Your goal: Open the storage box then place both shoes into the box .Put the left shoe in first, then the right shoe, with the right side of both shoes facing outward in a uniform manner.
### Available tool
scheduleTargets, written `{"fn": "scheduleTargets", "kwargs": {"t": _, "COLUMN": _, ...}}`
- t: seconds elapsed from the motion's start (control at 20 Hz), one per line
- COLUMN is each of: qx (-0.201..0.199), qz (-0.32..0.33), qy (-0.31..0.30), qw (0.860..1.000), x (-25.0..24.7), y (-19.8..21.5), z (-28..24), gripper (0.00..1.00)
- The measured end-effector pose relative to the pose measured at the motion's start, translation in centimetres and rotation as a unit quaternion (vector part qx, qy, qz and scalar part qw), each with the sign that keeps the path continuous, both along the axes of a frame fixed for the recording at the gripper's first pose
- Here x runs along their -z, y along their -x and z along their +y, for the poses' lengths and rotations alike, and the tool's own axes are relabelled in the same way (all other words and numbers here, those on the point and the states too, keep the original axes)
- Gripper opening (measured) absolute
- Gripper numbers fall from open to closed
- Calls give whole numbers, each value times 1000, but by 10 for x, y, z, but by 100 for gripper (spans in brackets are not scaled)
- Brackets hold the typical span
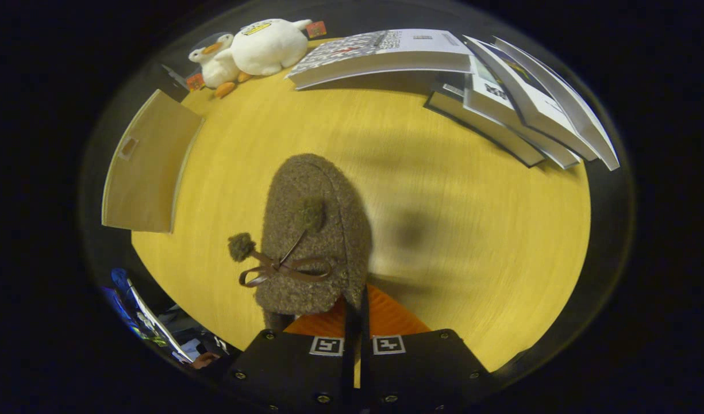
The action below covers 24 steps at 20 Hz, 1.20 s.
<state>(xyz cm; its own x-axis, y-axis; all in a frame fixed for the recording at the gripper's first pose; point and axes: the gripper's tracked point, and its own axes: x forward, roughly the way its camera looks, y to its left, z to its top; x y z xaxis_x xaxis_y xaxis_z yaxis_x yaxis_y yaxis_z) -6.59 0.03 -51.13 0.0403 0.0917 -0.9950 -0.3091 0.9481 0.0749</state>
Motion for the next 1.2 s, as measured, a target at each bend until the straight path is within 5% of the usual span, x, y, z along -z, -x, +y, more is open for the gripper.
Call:
{"fn": "scheduleTargets", "kwargs": {"t": 0.4, "qx": 9, "qz": -1, "qy": -22, "qw": 1000, "x": -34, "y": -5, "z": 16, "gripper": 0}}
{"fn": "scheduleTargets", "kwargs": {"t": 0.8, "qx": -71, "qz": -83, "qy": -68, "qw": 992, "x": -131, "y": -40, "z": 104, "gripper": 0}}
{"fn": "scheduleTargets", "kwargs": {"t": 1.2, "qx": -150, "qz": -100, "qy": -142, "qw": 973, "x": -195, "y": -61, "z": 248, "gripper": 0}}
